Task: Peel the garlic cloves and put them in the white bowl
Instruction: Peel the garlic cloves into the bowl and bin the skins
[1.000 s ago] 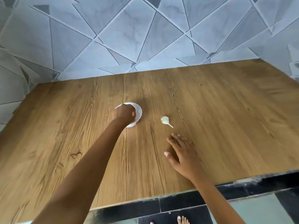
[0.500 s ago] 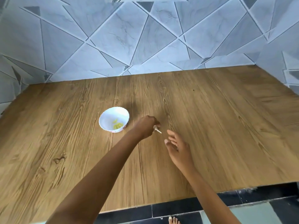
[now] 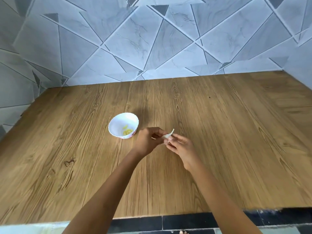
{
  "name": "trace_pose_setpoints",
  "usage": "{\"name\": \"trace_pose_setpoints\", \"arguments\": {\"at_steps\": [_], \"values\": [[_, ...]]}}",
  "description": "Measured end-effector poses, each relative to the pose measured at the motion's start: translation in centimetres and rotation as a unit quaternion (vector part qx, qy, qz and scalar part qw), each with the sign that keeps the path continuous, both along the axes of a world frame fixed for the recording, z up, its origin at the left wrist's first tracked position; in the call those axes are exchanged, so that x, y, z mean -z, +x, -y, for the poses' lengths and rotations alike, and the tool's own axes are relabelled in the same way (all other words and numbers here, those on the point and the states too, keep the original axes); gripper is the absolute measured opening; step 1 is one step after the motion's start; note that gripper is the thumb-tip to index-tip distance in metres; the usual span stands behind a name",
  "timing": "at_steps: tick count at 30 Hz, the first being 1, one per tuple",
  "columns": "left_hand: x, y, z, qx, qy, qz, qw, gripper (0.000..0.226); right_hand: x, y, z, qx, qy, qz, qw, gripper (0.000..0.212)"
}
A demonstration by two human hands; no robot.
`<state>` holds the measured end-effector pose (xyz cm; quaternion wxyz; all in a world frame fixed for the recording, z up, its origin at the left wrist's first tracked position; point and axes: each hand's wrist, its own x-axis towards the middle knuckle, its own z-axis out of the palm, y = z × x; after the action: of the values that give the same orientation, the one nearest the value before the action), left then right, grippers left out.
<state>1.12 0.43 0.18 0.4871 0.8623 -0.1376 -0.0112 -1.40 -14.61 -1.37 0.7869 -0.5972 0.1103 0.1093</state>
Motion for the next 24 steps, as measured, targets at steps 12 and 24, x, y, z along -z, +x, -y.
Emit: {"name": "trace_pose_setpoints", "arguments": {"at_steps": [12,24], "values": [[-0.9,-1.1,-0.6,-0.052,0.010,-0.063,0.997,0.012,0.2,-0.4,-0.7,-0.012,-0.098,0.044,0.994,0.029],[-1.9,-3.4,-3.3,-0.201,-0.146,-0.135,0.959,0.007,0.0,1.8,-1.2,-0.014,-0.374,0.198,0.906,0.013]]}}
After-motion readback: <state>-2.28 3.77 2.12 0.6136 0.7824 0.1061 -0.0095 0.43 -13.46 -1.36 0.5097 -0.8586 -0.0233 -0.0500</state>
